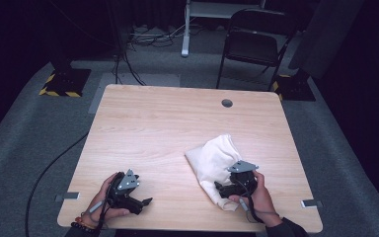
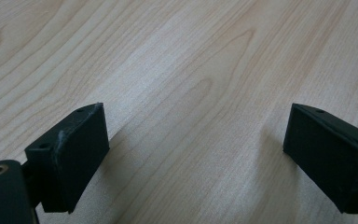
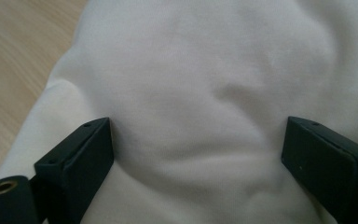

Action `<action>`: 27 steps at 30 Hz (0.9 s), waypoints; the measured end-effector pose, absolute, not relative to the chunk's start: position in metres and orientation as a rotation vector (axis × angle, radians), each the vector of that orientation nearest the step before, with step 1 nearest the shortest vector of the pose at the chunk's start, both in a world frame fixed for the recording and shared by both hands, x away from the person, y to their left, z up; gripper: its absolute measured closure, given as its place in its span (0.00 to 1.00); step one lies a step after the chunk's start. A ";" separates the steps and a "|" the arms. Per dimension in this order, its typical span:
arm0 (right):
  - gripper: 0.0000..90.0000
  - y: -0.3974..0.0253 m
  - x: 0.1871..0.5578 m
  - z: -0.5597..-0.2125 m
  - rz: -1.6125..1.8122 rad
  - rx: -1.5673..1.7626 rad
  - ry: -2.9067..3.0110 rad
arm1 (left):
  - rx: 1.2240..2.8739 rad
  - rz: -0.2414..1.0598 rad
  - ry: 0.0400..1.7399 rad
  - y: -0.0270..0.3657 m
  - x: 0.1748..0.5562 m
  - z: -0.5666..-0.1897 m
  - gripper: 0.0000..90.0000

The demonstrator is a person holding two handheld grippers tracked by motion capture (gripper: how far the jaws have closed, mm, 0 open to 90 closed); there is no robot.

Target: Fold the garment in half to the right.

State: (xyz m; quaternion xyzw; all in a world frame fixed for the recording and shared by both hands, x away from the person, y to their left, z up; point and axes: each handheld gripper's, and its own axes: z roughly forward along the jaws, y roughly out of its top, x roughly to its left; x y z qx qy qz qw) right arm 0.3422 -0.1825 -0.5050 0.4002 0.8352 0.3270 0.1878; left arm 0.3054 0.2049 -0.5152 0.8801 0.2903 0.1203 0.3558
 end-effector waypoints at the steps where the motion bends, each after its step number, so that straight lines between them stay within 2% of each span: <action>1: 0.09 -0.180 0.343 -0.506 0.929 1.134 2.330 | 2.274 0.311 0.750 0.205 0.305 -0.515 0.07; 27: 0.09 -0.114 0.406 -0.509 0.898 1.340 2.133 | 2.274 0.314 0.754 0.205 0.306 -0.515 0.07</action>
